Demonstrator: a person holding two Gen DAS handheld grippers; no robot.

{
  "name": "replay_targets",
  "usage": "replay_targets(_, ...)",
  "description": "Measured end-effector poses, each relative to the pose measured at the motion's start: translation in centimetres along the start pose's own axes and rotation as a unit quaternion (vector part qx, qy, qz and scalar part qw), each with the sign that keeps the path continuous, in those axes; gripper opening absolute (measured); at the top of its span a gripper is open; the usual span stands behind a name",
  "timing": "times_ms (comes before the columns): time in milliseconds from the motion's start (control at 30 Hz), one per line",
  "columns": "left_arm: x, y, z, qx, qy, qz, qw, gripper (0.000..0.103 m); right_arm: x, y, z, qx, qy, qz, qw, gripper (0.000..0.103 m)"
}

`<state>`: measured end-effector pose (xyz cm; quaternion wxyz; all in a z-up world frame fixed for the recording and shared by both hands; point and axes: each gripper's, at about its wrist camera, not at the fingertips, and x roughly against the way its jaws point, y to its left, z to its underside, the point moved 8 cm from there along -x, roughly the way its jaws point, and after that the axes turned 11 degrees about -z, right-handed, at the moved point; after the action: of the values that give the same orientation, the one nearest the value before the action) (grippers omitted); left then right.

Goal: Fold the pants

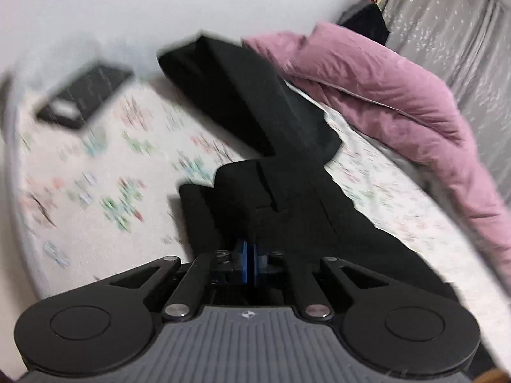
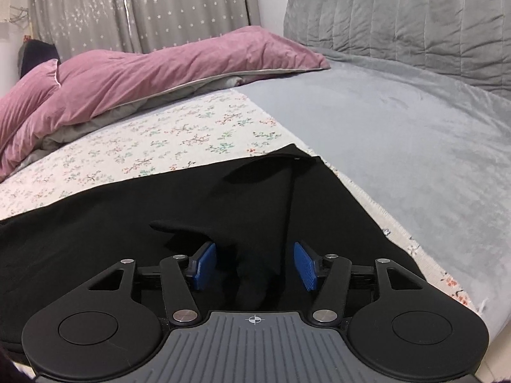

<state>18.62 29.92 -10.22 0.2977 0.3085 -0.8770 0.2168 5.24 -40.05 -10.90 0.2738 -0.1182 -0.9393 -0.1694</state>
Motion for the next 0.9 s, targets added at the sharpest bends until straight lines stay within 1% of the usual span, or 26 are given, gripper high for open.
replay_targets(33, 0.4, 0.2, 0.0, 0.0, -0.012, -0.022, 0.9997, 0.011, 0.0, 0.0, -0.1, 0.002, -0.002, 0.003, 1.0, 0.054)
replay_targets(100, 0.5, 0.8, 0.1, 0.003, -0.022, -0.067, 0.9975, 0.012, 0.0, 0.2, -0.3, 0.008, -0.004, 0.004, 1.0, 0.054)
replay_targets(133, 0.5, 1.0, 0.1, 0.0, -0.022, -0.081, 0.9964, 0.013, 0.0, 0.4, -0.4, 0.014, -0.004, 0.004, 1.0, 0.054)
replay_targets(167, 0.5, 0.9, 0.2, -0.002, -0.022, -0.085, 0.9961, 0.015, -0.1, 0.6, -0.4, 0.022, -0.005, 0.006, 1.0, 0.054)
replay_targets(200, 0.6, 0.8, 0.2, -0.005, -0.026, -0.082, 0.9963, 0.021, -0.3, 1.0, -0.5, 0.037, -0.003, 0.008, 0.999, 0.054)
replay_targets(233, 1.1, 0.7, 0.1, -0.01, -0.037, -0.086, 0.9956, 0.03, -0.6, 1.4, -0.5, 0.051, -0.001, 0.011, 0.999, 0.054)
replay_targets(267, 1.7, 0.7, 0.0, -0.016, -0.055, -0.091, 0.9942, 0.035, -0.8, 1.9, -0.5, 0.068, 0.0, 0.015, 0.998, 0.054)
replay_targets(300, 2.5, 0.6, -0.3, -0.023, -0.075, -0.09, 0.9929, 0.047, -1.1, 2.4, -0.5, 0.088, 0.001, 0.017, 0.996, 0.054)
replay_targets(333, 3.4, 0.3, -0.4, -0.032, -0.093, -0.083, 0.9917, 0.053, -1.4, 3.1, -0.4, 0.11, 0.001, 0.015, 0.994, 0.054)
replay_targets(367, 4.2, -0.2, -0.4, -0.042, -0.107, -0.075, 0.9906, 0.053, -1.6, 3.8, -0.4, 0.132, 0.0, 0.014, 0.991, 0.054)
replay_targets(433, 5.4, -1.4, 0.0, -0.061, -0.12, -0.048, 0.9897, 0.053, -2.2, 4.9, -0.3, 0.171, 0.004, 0.02, 0.985, 0.045)
replay_targets(467, 5.7, -2.3, 0.2, -0.07, -0.12, -0.031, 0.9898, 0.053, -2.5, 5.2, -0.2, 0.181, 0.007, 0.021, 0.983, 0.024)
replay_targets(500, 6.2, -3.1, 0.6, -0.084, -0.118, -0.012, 0.9894, 0.053, -2.6, 5.2, -0.3, 0.179, 0.011, 0.024, 0.983, 0.005)
replay_targets(533, 6.7, -4.1, 1.2, -0.101, -0.114, 0.007, 0.9883, 0.053, -2.3, 4.9, -0.5, 0.165, 0.008, 0.03, 0.986, 0.005)
replay_targets(600, 7.6, -6.1, 2.7, -0.142, -0.1, 0.053, 0.9834, 0.053, -1.2, 3.4, -1.2, 0.118, -0.006, 0.042, 0.992, 0.002)
replay_targets(667, 8.5, -8.2, 4.4, -0.184, -0.079, 0.1, 0.9747, 0.053, 0.0, 0.8, -1.6, 0.053, -0.006, 0.057, 0.997, 0.001)
replay_targets(733, 9.5, -10.3, 6.3, -0.224, -0.065, 0.143, 0.9619, 0.053, 0.9, -2.3, -1.2, -0.035, 0.011, 0.053, 0.998, 0.001)
replay_targets(800, 10.7, -12.5, 8.4, -0.27, -0.055, 0.187, 0.943, 0.053, 1.4, -5.0, -0.3, -0.106, 0.026, 0.044, 0.993, 0.001)
replay_targets(833, 11.4, -13.6, 9.5, -0.295, -0.051, 0.21, 0.9308, 0.053, 1.5, -5.9, 0.2, -0.13, 0.032, 0.04, 0.99, 0.001)
replay_targets(867, 12.0, -14.5, 10.5, -0.319, -0.05, 0.233, 0.9175, 0.053, 1.7, -6.7, 0.8, -0.153, 0.035, 0.034, 0.987, 0.001)
replay_targets(900, 12.8, -15.3, 11.6, -0.345, -0.05, 0.26, 0.9004, 0.054, 1.8, -7.3, 1.3, -0.174, 0.037, 0.027, 0.984, 0.001)
